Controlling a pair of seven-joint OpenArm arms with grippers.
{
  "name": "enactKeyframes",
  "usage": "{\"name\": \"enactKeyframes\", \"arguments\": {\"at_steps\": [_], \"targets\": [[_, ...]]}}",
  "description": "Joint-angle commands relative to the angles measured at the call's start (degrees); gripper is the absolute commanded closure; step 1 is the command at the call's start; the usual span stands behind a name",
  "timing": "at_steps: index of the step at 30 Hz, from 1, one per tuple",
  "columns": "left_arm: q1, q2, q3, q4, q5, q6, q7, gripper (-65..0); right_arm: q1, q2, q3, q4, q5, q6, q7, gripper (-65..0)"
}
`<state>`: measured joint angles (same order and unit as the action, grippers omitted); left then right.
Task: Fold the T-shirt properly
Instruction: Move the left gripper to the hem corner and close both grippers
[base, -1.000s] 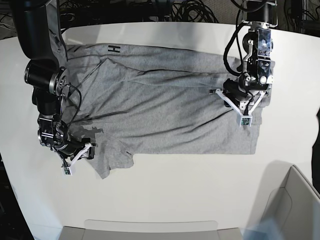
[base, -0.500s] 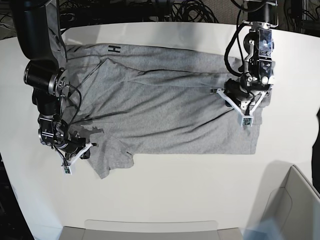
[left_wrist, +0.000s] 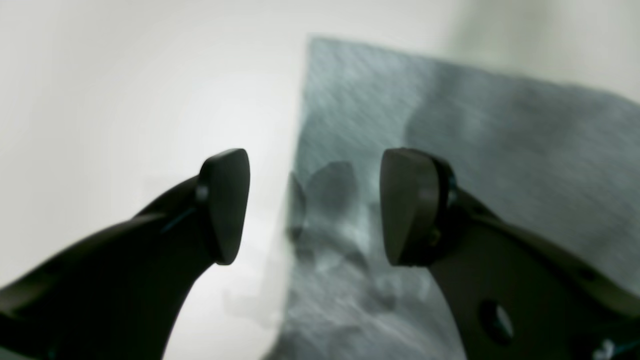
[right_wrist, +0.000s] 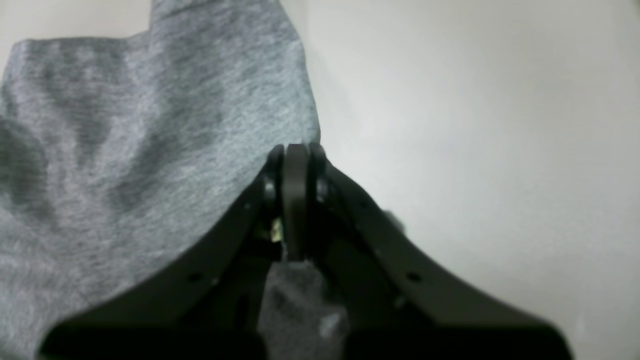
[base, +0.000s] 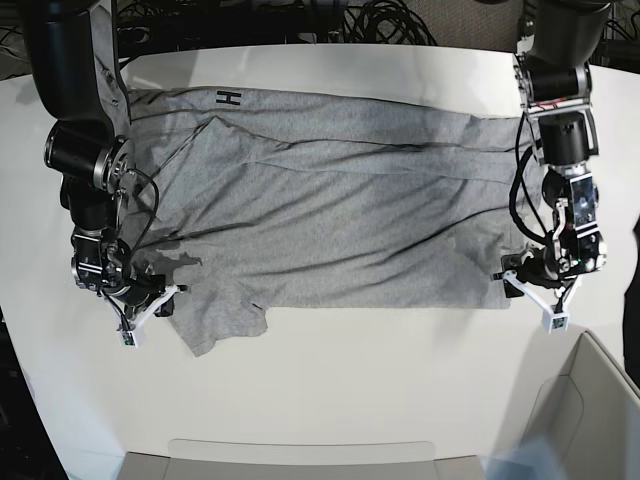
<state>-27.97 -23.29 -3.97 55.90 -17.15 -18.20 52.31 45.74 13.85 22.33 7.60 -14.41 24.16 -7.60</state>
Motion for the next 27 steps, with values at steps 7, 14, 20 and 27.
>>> {"name": "enactKeyframes", "arguments": {"at_steps": [7, 14, 20, 27], "targets": [[-11.2, -2.6, 13.24, -22.36, -0.66, -4.35, -14.73, -41.0, 1.87, 0.0, -0.04, 0.45, -0.49, -0.21, -1.06, 0.0], [-14.45, -2.51, 17.11, -31.68, -0.74, -4.44, -23.52, -41.1, 2.66, 0.0, -0.04, 0.54, -0.49, -0.29, -1.06, 0.0], [-14.01, -1.55, 22.38, -31.94, -0.74, -4.44, -24.75, -33.4, 2.75, 0.0, -0.13, 0.54, -0.57, -0.29, -1.06, 0.0], [-12.25, -1.11, 19.66, -31.94, -0.74, -4.35, -24.84, -6.4, 4.42, 0.0, -0.13, 0.62, -0.57, -0.29, -0.98, 0.0]]}}
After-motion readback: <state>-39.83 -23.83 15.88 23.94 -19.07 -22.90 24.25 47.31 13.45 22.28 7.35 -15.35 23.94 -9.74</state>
